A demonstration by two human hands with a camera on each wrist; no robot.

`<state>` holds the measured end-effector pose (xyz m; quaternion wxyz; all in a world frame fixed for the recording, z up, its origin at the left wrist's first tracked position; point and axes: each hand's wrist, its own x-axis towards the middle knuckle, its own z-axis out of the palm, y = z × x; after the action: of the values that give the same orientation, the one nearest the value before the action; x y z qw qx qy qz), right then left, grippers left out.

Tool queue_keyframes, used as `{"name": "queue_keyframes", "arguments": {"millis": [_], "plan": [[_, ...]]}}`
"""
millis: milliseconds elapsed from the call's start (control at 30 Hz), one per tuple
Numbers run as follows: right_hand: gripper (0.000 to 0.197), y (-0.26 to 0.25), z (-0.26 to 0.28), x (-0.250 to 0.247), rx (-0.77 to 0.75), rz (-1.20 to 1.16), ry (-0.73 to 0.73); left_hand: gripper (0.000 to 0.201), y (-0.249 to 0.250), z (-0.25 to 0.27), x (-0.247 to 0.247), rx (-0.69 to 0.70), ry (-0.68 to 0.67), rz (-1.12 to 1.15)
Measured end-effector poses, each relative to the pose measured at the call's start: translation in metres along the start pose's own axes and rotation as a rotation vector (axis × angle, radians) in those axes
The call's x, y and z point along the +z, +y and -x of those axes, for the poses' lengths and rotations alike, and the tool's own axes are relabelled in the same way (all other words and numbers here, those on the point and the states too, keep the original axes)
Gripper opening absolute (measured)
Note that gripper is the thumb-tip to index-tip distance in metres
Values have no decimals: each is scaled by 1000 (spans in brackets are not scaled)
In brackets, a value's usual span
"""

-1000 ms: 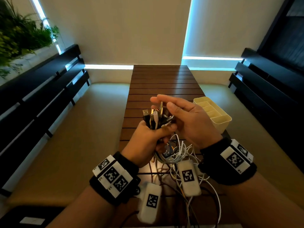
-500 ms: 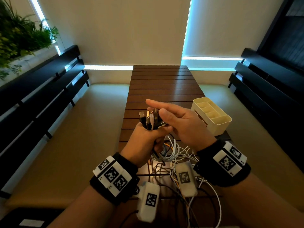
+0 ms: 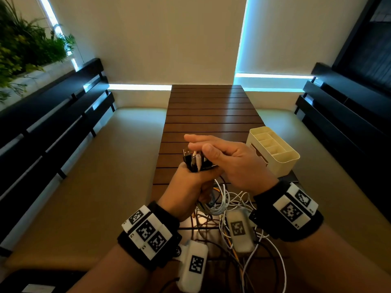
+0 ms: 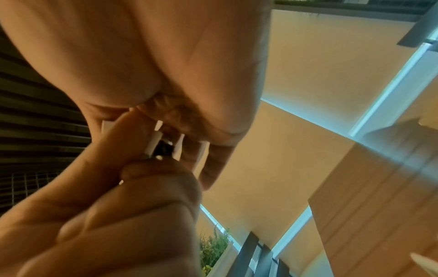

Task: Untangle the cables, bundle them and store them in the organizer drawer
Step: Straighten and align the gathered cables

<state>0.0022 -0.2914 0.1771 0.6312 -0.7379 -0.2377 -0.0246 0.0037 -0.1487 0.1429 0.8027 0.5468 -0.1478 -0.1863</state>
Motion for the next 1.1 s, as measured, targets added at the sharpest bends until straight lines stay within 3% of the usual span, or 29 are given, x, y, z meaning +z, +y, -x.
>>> {"name": "queue_keyframes", "arguments": {"millis": [133, 333, 467, 600, 667, 800, 933, 1100], "plan": [[40, 14, 4, -6, -78, -123, 112, 21, 1, -2, -3, 21, -15, 25], [10, 14, 1, -11, -61, 134, 170, 18, 1, -7, -8, 19, 9, -40], [13, 4, -8, -18, -8, 326, 146, 26, 4, -12, -9, 8, -32, -161], [11, 0, -15, -23, 42, 437, 97, 14, 6, -15, -9, 14, -19, -165], [9, 5, -17, -21, 34, 369, 140, 19, 5, -16, -10, 6, -14, -111], [30, 14, -16, -20, 33, 109, 237, 23, 4, -17, -13, -13, -18, -9], [17, 19, -9, -20, 89, -28, 228, 26, 6, -14, -16, -19, -27, 2], [9, 22, -8, -16, 70, -96, 193, 11, 7, -13, -17, -13, -46, -35]]}}
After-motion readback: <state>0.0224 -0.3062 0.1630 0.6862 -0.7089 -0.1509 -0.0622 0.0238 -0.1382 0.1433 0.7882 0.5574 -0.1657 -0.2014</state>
